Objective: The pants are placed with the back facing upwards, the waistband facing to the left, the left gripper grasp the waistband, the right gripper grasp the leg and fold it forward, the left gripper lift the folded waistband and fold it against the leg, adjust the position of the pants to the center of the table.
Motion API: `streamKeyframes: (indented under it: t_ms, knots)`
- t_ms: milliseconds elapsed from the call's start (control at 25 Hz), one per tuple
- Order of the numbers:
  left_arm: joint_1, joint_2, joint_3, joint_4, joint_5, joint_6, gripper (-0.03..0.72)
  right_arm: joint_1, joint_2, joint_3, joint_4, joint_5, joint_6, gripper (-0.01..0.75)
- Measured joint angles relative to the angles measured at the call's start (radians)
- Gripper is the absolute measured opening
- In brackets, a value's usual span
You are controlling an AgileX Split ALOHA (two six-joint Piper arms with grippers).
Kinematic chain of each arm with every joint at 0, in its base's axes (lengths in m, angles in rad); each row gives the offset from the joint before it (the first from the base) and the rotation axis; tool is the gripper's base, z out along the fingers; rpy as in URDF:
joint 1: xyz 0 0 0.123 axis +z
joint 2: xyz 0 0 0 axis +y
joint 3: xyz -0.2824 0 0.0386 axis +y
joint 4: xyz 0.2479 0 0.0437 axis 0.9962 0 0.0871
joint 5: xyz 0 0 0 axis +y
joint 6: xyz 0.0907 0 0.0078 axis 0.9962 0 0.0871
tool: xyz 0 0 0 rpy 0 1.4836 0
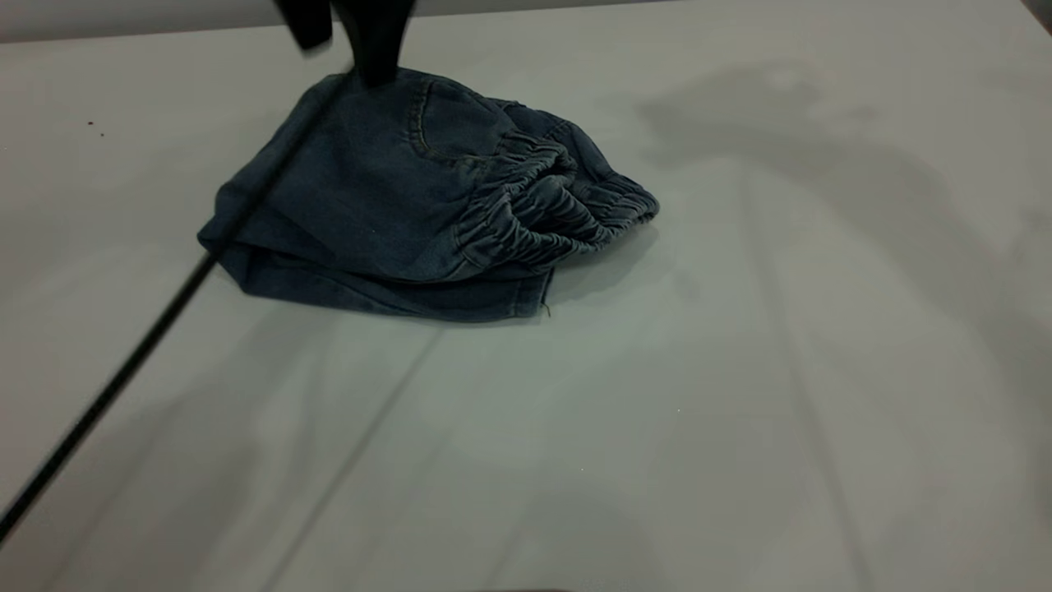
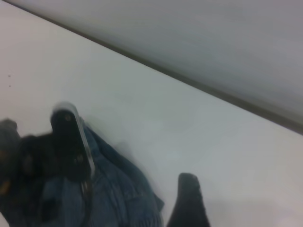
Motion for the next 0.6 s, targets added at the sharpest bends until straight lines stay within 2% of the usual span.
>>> streamKeyframes:
  t_ms: [280, 480, 600]
  knots:
    - [0.001, -0.215, -0.001, 0.050, 0.000, -0.082, 0.512, 0.000, -0.267, 0.170, -0.006, 0.000, 0.012, 0.465]
    - [0.001, -0.422, 0.009, 0.060, 0.000, -0.124, 0.512, 0.000, -0.505, 0.391, -0.006, 0.001, 0.016, 0.465]
    - [0.001, -0.589, 0.098, 0.059, 0.000, -0.128, 0.512, 0.000, -0.653, 0.544, -0.007, 0.002, 0.017, 0.465]
